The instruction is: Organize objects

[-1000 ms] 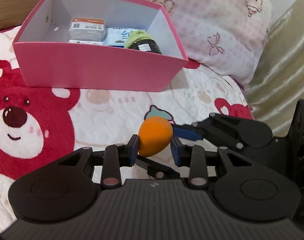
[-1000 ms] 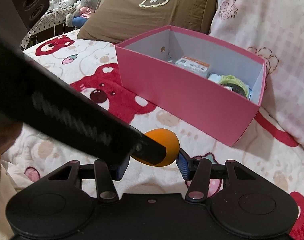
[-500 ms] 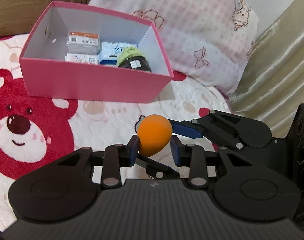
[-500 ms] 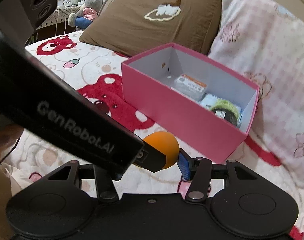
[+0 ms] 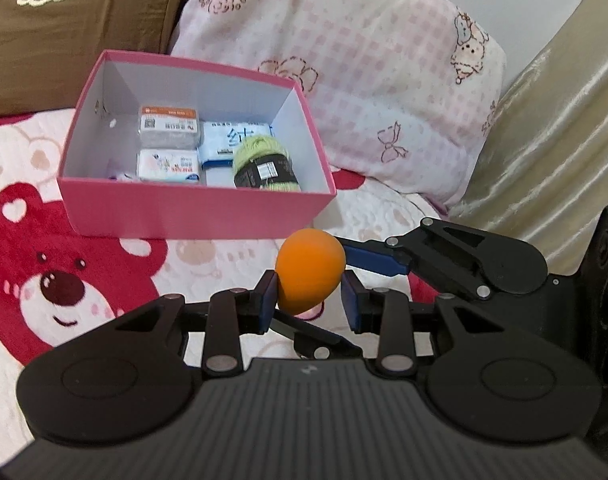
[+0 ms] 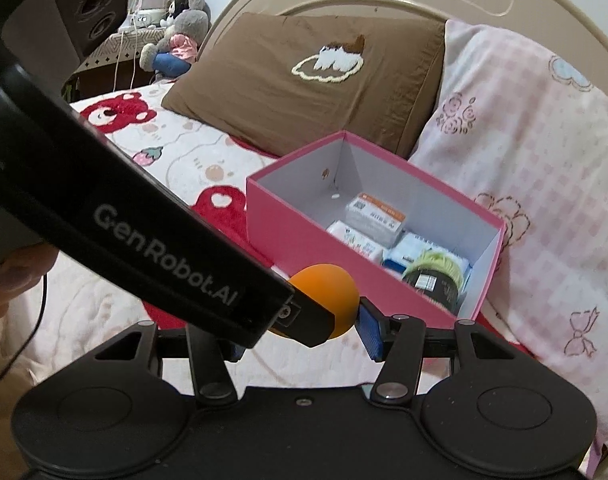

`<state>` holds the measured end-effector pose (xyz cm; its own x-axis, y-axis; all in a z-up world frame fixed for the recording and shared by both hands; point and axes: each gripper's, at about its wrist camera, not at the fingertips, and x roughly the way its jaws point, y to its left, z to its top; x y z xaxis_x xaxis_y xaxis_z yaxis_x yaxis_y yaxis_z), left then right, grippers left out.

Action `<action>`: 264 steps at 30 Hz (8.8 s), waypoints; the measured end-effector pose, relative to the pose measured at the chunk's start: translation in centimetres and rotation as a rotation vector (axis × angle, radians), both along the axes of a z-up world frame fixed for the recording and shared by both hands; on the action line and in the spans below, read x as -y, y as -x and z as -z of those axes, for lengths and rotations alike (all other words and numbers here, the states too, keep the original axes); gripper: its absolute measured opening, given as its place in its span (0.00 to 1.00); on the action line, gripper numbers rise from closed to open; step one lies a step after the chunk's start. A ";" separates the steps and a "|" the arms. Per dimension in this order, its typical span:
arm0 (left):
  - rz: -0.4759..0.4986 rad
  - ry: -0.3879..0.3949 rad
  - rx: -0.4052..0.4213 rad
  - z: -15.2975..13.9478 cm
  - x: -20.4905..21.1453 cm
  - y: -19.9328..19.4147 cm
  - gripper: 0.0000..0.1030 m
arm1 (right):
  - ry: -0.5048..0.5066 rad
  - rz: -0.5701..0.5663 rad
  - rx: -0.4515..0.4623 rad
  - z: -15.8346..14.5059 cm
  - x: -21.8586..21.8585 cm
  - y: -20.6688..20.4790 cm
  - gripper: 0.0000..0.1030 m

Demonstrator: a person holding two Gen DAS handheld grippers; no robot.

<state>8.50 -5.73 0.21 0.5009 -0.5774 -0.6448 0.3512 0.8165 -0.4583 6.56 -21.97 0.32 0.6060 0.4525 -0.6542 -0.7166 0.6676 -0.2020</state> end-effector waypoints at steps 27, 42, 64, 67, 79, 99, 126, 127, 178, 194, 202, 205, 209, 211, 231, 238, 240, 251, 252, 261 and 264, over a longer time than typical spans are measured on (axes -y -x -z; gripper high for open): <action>-0.017 0.073 -0.093 -6.4 -3.8 -7.6 0.32 | 0.045 -0.051 -0.071 -7.9 -4.5 -6.6 0.58; -0.062 0.149 -0.117 -5.2 -5.3 -12.4 0.33 | 0.139 -0.062 -0.157 -9.4 -7.2 -12.2 0.58; -0.070 0.111 -0.133 1.5 -4.9 -20.7 0.33 | 0.063 0.060 -0.287 -2.5 -9.1 -21.1 0.58; -0.073 0.102 -0.138 2.6 -4.5 -21.4 0.33 | 0.041 0.078 -0.300 -1.3 -8.7 -22.0 0.58; -0.099 0.087 -0.152 6.1 -3.3 -22.7 0.33 | -0.018 0.117 -0.396 2.9 -7.3 -24.5 0.60; -0.147 0.006 -0.088 8.9 -3.5 -23.3 0.32 | -0.109 0.163 -0.486 7.2 -7.7 -26.7 0.59; -0.225 -0.085 -0.057 8.6 -4.5 -22.8 0.30 | -0.063 0.278 -0.400 8.8 -9.7 -27.3 0.48; -0.224 -0.094 -0.051 8.4 -4.5 -22.7 0.30 | -0.063 0.279 -0.408 8.8 -9.7 -27.3 0.49; -0.248 -0.311 0.003 -5.4 -4.8 -6.6 0.59 | -0.231 0.344 -0.079 -3.9 -1.1 -8.2 0.98; -0.305 -0.397 -0.005 -3.8 -4.6 -2.3 0.91 | -0.197 0.405 -0.129 -3.1 -0.4 -3.8 1.00; -0.301 -0.406 -0.041 -2.6 -4.5 -1.6 0.95 | -0.146 0.454 -0.135 -2.6 0.1 -3.4 1.00; -0.321 -0.413 -0.043 -2.2 -4.6 -1.0 0.99 | -0.152 0.475 -0.146 -2.7 0.5 -3.2 1.00; -0.323 -0.442 -0.050 -1.5 -4.5 -0.6 1.00 | -0.145 0.494 -0.151 -2.6 0.6 -2.9 1.00; -0.326 -0.450 -0.049 -1.1 -4.4 -0.4 1.00 | -0.145 0.506 -0.160 -2.4 0.7 -2.8 1.00; -0.309 -0.512 -0.089 0.5 -4.6 0.1 1.00 | -0.076 0.562 -0.165 -1.5 0.2 -1.8 1.00; -0.318 -0.507 -0.107 0.9 -4.6 -0.1 1.00 | -0.057 0.559 -0.167 -0.7 -0.1 -1.8 1.00; -0.314 -0.505 -0.114 1.1 -4.5 -0.1 1.00 | -0.054 0.561 -0.170 -0.5 -0.1 -1.9 1.00; -0.313 -0.501 -0.104 1.0 -4.6 0.0 1.00 | -0.065 0.575 -0.172 -0.2 0.0 -2.1 1.00; -0.316 -0.501 -0.102 1.0 -4.5 0.1 1.00 | -0.066 0.576 -0.172 -0.2 0.0 -2.1 1.00; -0.304 -0.495 -0.091 0.8 -4.3 0.1 1.00 | -0.105 0.584 -0.169 -0.4 0.3 -2.0 1.00; -0.311 -0.488 -0.081 0.6 -4.3 0.3 1.00 | -0.104 0.583 -0.169 -0.5 0.2 -2.0 1.00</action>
<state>8.23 -1.41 -0.43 0.5375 -0.0378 -0.8424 0.0407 0.9990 -0.0189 8.52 -22.19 0.78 0.6646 0.1445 -0.7331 -0.2439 0.9693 -0.0300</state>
